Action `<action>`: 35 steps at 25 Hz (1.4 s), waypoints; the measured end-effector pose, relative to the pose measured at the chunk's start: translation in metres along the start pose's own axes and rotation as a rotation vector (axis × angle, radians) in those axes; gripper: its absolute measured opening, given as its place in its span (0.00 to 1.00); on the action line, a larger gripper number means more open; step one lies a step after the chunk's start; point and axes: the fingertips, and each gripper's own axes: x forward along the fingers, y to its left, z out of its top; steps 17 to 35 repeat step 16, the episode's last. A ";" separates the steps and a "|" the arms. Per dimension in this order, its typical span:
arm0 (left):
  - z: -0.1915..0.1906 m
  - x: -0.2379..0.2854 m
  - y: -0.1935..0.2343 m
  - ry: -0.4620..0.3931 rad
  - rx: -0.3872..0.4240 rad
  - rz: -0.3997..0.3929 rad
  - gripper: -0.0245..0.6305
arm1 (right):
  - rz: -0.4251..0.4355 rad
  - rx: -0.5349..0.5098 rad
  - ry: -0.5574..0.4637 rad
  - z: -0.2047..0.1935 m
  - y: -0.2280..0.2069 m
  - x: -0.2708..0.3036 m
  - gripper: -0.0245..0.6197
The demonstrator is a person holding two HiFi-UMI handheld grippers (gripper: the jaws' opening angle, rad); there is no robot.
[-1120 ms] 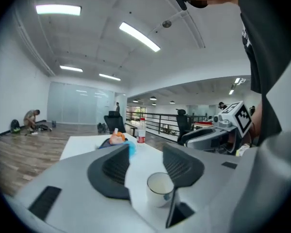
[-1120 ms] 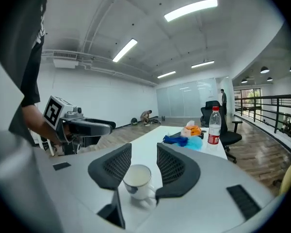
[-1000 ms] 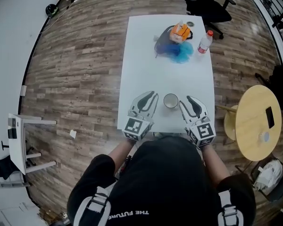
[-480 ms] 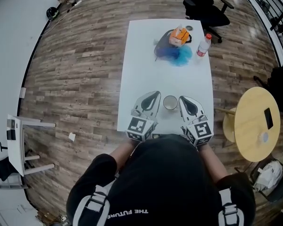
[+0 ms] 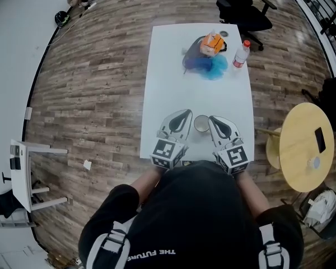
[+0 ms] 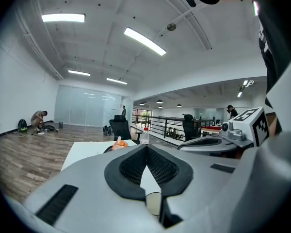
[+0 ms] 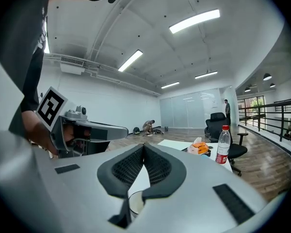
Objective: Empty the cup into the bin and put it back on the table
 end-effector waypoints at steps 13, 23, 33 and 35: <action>0.000 0.009 0.004 0.003 0.003 -0.005 0.07 | -0.018 -0.010 0.008 -0.003 -0.008 0.007 0.06; 0.000 0.009 0.007 0.002 0.000 0.001 0.07 | -0.010 -0.002 0.010 -0.005 -0.007 0.011 0.06; 0.000 0.009 0.007 0.002 0.000 0.001 0.07 | -0.010 -0.002 0.010 -0.005 -0.007 0.011 0.06; 0.000 0.009 0.007 0.002 0.000 0.001 0.07 | -0.010 -0.002 0.010 -0.005 -0.007 0.011 0.06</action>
